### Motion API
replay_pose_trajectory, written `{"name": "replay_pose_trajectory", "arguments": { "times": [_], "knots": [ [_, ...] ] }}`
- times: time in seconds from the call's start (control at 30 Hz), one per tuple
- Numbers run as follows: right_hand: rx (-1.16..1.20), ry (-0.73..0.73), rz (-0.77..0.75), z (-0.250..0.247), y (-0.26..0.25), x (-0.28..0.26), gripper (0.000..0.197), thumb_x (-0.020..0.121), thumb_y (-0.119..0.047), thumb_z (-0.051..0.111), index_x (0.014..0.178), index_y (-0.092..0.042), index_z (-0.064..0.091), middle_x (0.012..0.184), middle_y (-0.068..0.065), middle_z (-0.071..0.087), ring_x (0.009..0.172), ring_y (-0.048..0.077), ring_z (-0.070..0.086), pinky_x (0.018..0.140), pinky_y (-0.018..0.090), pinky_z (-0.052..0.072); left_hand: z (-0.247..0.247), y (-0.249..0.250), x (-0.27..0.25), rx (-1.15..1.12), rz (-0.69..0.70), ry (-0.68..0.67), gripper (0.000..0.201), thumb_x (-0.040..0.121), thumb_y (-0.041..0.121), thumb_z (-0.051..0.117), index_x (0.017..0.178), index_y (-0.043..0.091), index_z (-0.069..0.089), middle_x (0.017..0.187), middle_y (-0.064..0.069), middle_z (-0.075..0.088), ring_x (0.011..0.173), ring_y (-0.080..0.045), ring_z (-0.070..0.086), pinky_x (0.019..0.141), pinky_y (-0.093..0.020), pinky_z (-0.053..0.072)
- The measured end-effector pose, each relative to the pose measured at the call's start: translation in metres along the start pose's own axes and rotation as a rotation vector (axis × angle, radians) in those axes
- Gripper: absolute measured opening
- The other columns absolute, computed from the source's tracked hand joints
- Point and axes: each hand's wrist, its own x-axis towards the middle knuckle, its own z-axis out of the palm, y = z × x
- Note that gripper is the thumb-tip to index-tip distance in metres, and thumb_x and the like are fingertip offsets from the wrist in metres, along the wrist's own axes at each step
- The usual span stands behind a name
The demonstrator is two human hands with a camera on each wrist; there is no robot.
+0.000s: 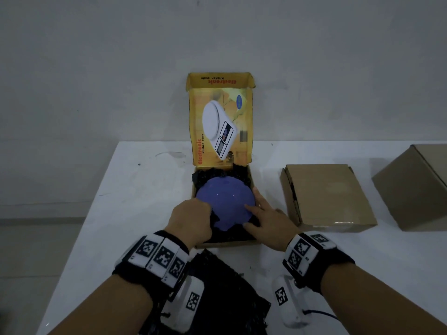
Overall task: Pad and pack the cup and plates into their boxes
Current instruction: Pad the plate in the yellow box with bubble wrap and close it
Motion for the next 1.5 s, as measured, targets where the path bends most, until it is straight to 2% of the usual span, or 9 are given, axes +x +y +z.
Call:
{"name": "replay_pose_trajectory", "arguments": {
  "times": [0.07, 0.2, 0.4, 0.6, 0.8, 1.0, 1.2, 1.4, 1.5],
  "knots": [
    [-0.008, 0.018, 0.007, 0.002, -0.001, -0.001, 0.062, 0.093, -0.055, 0.041, 0.148, -0.031, 0.023, 0.156, -0.012, -0.02, 0.136, 0.018, 0.036, 0.112, 0.047, 0.027, -0.002, -0.001, 0.001, 0.016, -0.041, 0.014, 0.027, 0.092, 0.026, 0.043, 0.066, 0.016, 0.045, 0.079, 0.001, 0.054, 0.092, -0.022, 0.054, 0.071, -0.029, 0.035],
    [-0.033, 0.018, 0.0, -0.002, -0.002, -0.002, 0.06, 0.094, -0.048, 0.045, 0.147, -0.03, 0.024, 0.157, -0.009, -0.019, 0.134, 0.021, 0.038, 0.112, 0.047, 0.027, 0.002, -0.006, 0.006, 0.066, -0.094, -0.018, 0.02, 0.092, 0.025, 0.048, 0.1, 0.018, 0.064, 0.11, -0.004, 0.061, 0.106, -0.023, 0.053, 0.084, -0.03, 0.038],
    [-0.167, 0.045, 0.018, -0.005, -0.005, -0.002, 0.065, 0.089, -0.035, 0.054, 0.146, -0.027, 0.025, 0.159, -0.004, -0.009, 0.128, 0.03, 0.04, 0.108, 0.047, 0.031, 0.003, 0.008, 0.007, -0.112, -0.152, -0.02, 0.03, 0.097, 0.012, 0.038, 0.126, 0.009, 0.046, 0.132, -0.011, 0.049, 0.121, -0.025, 0.048, 0.092, -0.03, 0.039],
    [-0.22, 0.105, -0.009, -0.024, -0.018, 0.007, 0.077, 0.085, -0.052, 0.053, 0.148, -0.025, 0.017, 0.153, 0.004, 0.018, 0.134, 0.031, 0.029, 0.109, 0.05, 0.027, -0.003, 0.013, 0.001, 0.034, -0.06, -0.027, 0.027, 0.096, 0.008, 0.038, 0.121, 0.008, 0.049, 0.127, -0.012, 0.053, 0.117, -0.026, 0.051, 0.092, -0.032, 0.041],
    [-0.376, -0.135, 0.021, -0.05, -0.022, 0.034, 0.112, 0.075, -0.065, 0.062, 0.149, -0.029, -0.015, 0.157, -0.004, -0.021, 0.144, 0.026, -0.019, 0.115, 0.057, 0.002, -0.007, 0.0, 0.008, 0.026, -0.037, -0.069, 0.026, 0.096, 0.008, 0.038, 0.116, 0.006, 0.055, 0.126, -0.013, 0.054, 0.117, -0.025, 0.051, 0.091, -0.028, 0.039],
    [-0.551, -0.177, 0.01, -0.045, -0.012, 0.058, 0.141, 0.051, -0.072, 0.074, 0.145, -0.032, -0.023, 0.157, -0.001, -0.022, 0.139, 0.034, -0.028, 0.11, 0.067, -0.006, 0.001, -0.002, 0.014, -0.002, -0.141, -0.035, 0.024, 0.095, 0.012, 0.041, 0.113, 0.01, 0.056, 0.12, -0.009, 0.056, 0.11, -0.027, 0.055, 0.084, -0.033, 0.044],
    [-0.574, -0.171, 0.006, -0.04, -0.018, 0.061, 0.136, 0.056, -0.072, 0.071, 0.145, -0.029, -0.023, 0.157, -0.001, -0.021, 0.14, 0.036, -0.027, 0.11, 0.066, -0.007, 0.005, -0.017, 0.018, 0.103, -0.126, -0.013, 0.027, 0.092, 0.027, 0.049, 0.116, 0.016, 0.05, 0.112, -0.005, 0.062, 0.103, -0.025, 0.059, 0.075, -0.029, 0.034],
    [-0.532, -0.111, -0.039, -0.042, -0.018, 0.049, 0.121, 0.069, -0.07, 0.062, 0.147, -0.027, -0.022, 0.157, -0.001, -0.02, 0.142, 0.034, -0.022, 0.112, 0.059, -0.006, -0.001, -0.03, 0.02, -0.163, -0.138, -0.098, 0.025, 0.084, 0.019, 0.055, 0.109, 0.018, 0.059, 0.11, -0.006, 0.062, 0.1, -0.025, 0.06, 0.072, -0.029, 0.042],
    [-0.4, -0.013, -0.025, -0.037, -0.021, 0.033, 0.102, 0.082, -0.055, 0.058, 0.15, -0.021, -0.012, 0.159, 0.007, -0.01, 0.145, 0.032, -0.011, 0.115, 0.053, 0.004, 0.001, -0.036, 0.018, -0.372, -0.186, 0.095, 0.028, 0.082, 0.018, 0.059, 0.109, 0.024, 0.054, 0.101, -0.005, 0.063, 0.095, -0.027, 0.06, 0.073, -0.03, 0.045]
  ]
}}
